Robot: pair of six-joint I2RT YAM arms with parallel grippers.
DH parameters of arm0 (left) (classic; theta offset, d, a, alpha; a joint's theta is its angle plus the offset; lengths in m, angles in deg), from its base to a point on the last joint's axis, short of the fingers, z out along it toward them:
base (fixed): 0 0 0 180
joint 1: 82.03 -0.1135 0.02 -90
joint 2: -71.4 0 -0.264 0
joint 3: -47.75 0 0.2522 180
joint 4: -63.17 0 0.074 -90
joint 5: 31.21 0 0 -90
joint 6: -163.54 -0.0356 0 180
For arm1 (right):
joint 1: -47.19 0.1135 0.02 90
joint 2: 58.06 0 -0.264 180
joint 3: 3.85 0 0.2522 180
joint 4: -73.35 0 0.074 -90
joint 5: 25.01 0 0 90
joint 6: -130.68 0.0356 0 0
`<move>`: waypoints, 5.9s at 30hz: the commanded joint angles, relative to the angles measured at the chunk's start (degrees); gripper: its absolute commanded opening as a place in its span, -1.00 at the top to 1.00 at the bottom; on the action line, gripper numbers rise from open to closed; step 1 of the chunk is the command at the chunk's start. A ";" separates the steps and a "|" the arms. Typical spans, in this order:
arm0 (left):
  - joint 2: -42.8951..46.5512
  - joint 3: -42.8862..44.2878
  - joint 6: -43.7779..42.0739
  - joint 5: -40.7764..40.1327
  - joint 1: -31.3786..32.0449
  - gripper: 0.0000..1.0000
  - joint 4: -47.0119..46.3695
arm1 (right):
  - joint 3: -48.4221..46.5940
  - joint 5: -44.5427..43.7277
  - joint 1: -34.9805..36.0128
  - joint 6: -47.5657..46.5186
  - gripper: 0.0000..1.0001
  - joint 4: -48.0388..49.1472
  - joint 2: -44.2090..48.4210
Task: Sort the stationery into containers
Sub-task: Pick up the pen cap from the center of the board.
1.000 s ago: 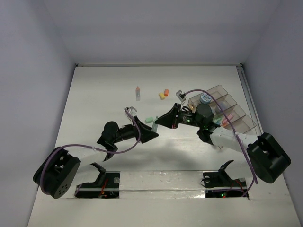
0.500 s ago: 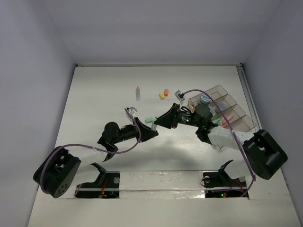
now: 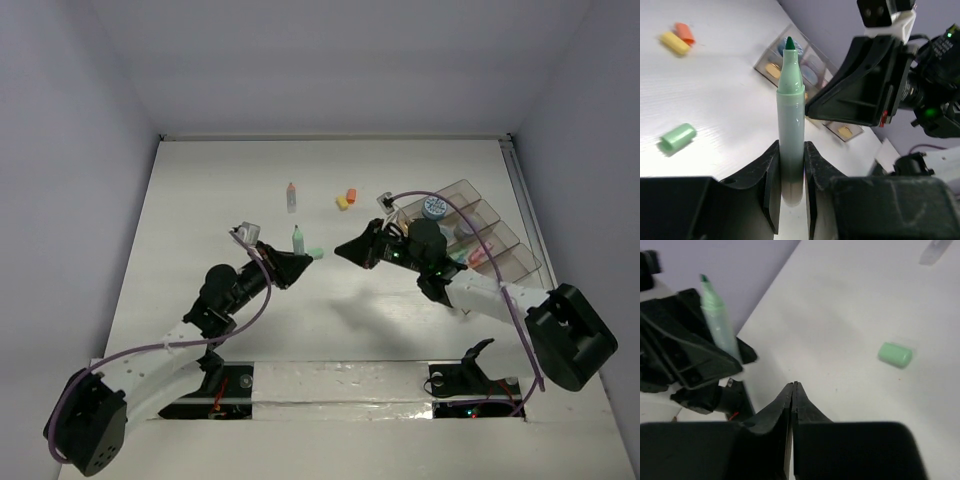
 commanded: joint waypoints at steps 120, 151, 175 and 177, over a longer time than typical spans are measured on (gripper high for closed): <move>17.25 -0.19 -10.83 -19.48 0.20 1.00 15.74 | -48.67 -19.15 6.18 -49.89 -0.51 -50.70 -42.02; 19.89 -0.28 -11.18 -20.98 0.20 1.00 17.33 | -65.65 -15.38 5.65 -67.03 -0.14 -67.06 -53.36; 18.39 -0.10 -11.27 -20.54 0.20 1.00 16.71 | -58.08 -17.49 5.65 -58.95 0.07 -58.26 -50.63; 18.39 -0.28 -11.27 -20.62 0.20 1.00 16.71 | -57.91 -18.19 5.65 -58.77 0.21 -57.74 -50.64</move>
